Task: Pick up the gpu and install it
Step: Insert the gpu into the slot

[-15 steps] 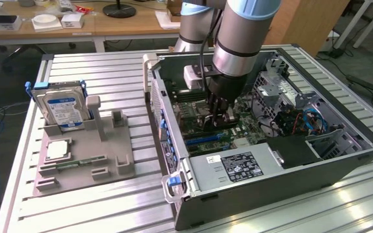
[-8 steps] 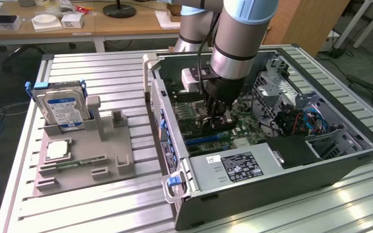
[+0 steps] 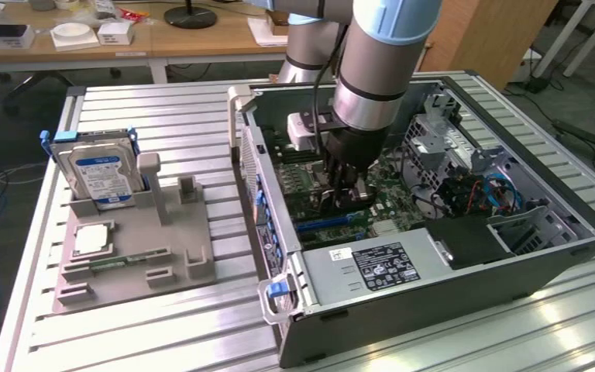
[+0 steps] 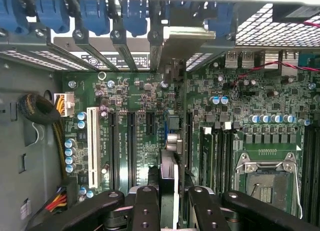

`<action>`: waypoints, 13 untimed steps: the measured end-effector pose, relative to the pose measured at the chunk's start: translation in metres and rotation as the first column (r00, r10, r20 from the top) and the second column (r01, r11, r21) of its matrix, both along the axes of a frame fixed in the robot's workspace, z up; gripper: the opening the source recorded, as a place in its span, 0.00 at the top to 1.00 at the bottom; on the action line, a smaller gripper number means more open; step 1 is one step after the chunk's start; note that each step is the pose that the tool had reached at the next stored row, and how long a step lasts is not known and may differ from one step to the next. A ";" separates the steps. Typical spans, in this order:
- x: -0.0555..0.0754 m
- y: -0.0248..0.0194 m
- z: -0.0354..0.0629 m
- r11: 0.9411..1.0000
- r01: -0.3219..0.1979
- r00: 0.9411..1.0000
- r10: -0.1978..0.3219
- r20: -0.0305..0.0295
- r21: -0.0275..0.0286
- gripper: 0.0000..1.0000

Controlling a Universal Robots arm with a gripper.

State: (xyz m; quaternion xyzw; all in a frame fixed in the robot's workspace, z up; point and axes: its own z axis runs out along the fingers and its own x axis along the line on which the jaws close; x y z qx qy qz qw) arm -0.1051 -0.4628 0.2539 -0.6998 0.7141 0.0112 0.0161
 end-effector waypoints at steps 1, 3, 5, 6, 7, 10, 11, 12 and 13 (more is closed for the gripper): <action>0.000 0.0000 -0.0010 1.000 0.000 1.000 0.000 0.000 0.000 0.73; 0.000 0.0000 -0.0032 1.000 0.000 1.000 0.000 0.000 0.000 0.73; 0.000 0.0000 -0.0048 1.000 0.000 1.000 0.000 0.000 0.000 0.73; -0.001 0.0000 -0.0054 1.000 0.000 1.000 0.000 0.000 0.000 0.73; -0.001 -0.0001 -0.0057 1.000 0.000 1.000 0.000 0.000 0.000 0.73; -0.001 0.0000 -0.0062 1.000 0.000 1.000 0.000 0.000 0.000 0.73; -0.001 0.0000 -0.0064 1.000 0.000 1.000 0.000 0.000 0.000 0.73; -0.001 0.0000 -0.0065 1.000 0.000 1.000 0.000 0.000 0.000 0.73; -0.001 0.0000 -0.0066 1.000 0.000 1.000 0.000 0.000 0.000 0.73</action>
